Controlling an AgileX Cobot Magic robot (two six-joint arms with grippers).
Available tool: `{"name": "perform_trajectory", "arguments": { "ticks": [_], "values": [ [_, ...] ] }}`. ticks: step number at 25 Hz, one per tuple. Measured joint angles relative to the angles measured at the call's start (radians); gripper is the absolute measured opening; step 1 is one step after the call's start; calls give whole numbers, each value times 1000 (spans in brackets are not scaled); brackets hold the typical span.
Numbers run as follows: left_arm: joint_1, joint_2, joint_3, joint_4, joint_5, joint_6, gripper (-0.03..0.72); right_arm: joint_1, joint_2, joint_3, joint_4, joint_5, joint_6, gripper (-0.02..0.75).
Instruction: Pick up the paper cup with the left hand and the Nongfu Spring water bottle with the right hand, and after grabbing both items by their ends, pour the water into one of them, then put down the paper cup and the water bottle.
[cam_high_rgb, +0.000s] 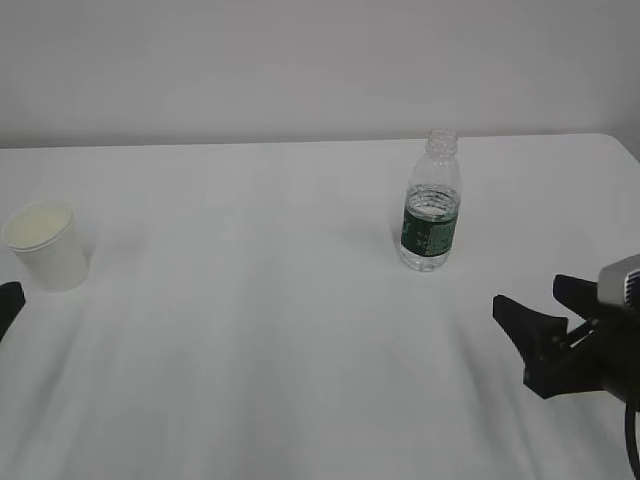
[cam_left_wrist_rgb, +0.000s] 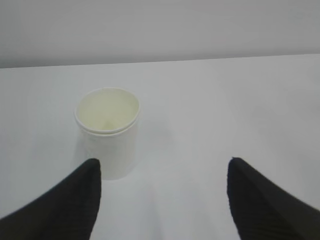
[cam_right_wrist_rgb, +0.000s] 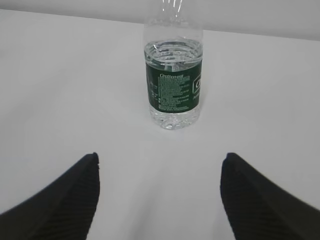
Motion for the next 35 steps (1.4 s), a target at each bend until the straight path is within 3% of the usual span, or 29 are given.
{"name": "perform_trajectory", "arguments": {
  "ticks": [10, 35],
  "values": [
    [0, 211, -13, 0, -20, 0, 615, 0, 52, -58, -2, 0, 0, 573],
    [0, 300, -112, -75, -24, -2, 596, 0, 175, -186, -7, -2, 0, 573]
  ]
}}
